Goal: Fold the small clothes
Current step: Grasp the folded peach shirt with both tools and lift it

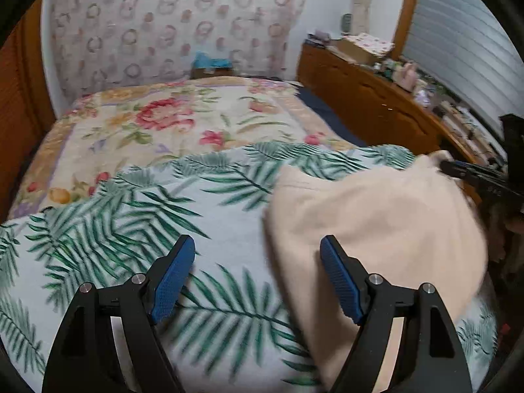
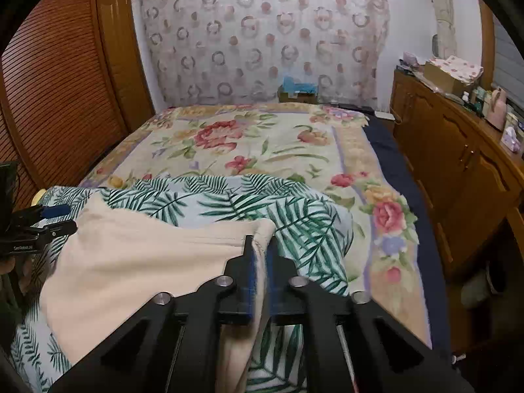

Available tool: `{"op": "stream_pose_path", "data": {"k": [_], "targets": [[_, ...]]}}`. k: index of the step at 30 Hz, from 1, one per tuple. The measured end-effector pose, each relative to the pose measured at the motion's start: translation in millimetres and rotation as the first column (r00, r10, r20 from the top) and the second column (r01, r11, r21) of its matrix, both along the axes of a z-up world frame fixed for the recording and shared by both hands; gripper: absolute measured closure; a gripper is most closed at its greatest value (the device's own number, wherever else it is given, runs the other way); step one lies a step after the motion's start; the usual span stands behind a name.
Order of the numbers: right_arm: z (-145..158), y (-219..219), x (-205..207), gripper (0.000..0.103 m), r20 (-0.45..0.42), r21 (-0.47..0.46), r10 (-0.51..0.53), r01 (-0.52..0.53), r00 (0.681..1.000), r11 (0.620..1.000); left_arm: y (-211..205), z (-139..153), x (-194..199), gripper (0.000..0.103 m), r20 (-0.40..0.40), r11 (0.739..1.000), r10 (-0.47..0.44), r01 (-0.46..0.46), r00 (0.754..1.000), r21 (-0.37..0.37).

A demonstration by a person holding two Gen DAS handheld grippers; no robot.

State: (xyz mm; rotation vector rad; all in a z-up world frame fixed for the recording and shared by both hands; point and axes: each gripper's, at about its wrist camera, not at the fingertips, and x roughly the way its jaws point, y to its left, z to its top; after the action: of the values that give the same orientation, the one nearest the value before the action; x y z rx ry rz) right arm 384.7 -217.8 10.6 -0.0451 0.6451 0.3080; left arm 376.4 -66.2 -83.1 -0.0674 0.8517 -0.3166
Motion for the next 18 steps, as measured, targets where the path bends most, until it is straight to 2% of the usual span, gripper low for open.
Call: {"op": "stream_pose_path", "data": {"k": [2,4,7,13,17,18], "targets": [[0.5,-1.8,-1.8,0.038,-0.02,0.03,0.037,-0.036,0.999,0.999,-3.7,-2.2,1.1,0.025,-0.019,1.0,-0.013,0.013,1.0,-0.006],[1.9,-5.1,-1.2,0.036,-0.028,0.031,0.035,-0.034,0.999,0.999,-5.9,-5.3,4.5,0.041,-0.036,1.0,-0.011,0.011,0.999,-0.002],[-4.9,-7.8,2.3,0.035,-0.077,0.006,0.026,-0.026,0.997,1.0,-8.0,-6.2,5.0,0.048,-0.047,1.0,-0.019,0.019,0.999,-0.011],[-13.0,-9.4,17.7,0.035,-0.171,0.051,0.041,-0.032,0.984,0.998,-15.7,-5.0,3.8,0.061,-0.06,0.999,-0.047,0.046,0.997,-0.03],[-7.6,-4.0,18.9,0.035,-0.158,0.056,0.054,-0.045,0.986,0.997,-23.1,-6.1,1.6,0.071,-0.064,0.997,-0.069,0.067,0.996,-0.041],[-8.1,-2.6,17.3,0.035,-0.155,0.056,0.06,-0.052,0.986,0.997,-24.8,-6.6,1.8,0.079,-0.064,0.996,-0.078,0.075,0.995,-0.05]]}}
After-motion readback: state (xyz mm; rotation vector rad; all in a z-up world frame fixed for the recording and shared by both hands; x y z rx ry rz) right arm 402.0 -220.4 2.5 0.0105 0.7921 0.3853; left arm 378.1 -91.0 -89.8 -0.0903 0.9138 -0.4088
